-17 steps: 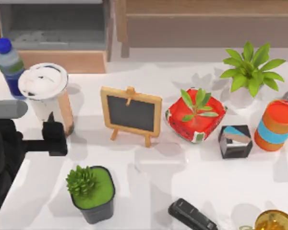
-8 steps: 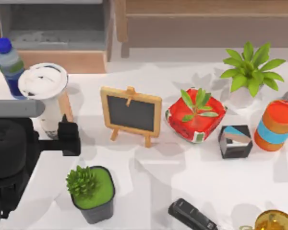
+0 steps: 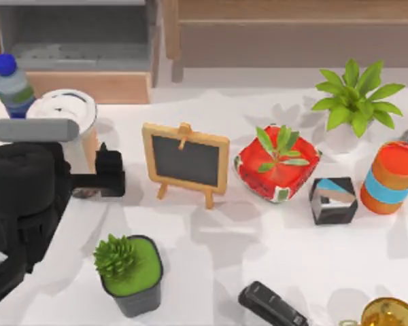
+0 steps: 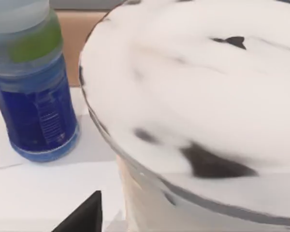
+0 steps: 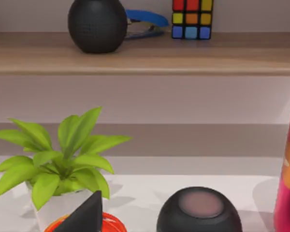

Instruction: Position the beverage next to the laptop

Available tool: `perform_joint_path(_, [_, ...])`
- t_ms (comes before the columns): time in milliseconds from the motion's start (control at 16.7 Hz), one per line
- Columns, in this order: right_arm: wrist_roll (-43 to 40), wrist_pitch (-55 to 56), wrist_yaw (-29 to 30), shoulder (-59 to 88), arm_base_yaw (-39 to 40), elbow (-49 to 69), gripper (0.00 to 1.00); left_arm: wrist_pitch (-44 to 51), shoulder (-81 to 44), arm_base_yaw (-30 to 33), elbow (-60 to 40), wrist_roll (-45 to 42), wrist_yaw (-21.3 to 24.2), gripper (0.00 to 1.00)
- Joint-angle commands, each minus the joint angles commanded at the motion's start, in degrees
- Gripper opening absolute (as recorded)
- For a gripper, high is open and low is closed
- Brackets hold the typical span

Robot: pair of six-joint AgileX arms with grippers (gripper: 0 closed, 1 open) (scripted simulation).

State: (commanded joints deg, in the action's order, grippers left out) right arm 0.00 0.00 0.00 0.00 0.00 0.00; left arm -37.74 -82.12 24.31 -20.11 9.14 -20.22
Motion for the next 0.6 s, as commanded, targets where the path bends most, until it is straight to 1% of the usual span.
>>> perform_joint_path(240, [0.0, 0.0, 0.0, 0.0, 0.0, 0.0, 1.00, -6.7, -10.1, -3.0, -3.5, -1.4, 2.9, 1.00])
perform_joint_path(600, [0.0, 0.0, 0.0, 0.0, 0.0, 0.0, 1.00, -8.2, -11.9, -3.6, -4.2, -1.7, 3.5, 1.00])
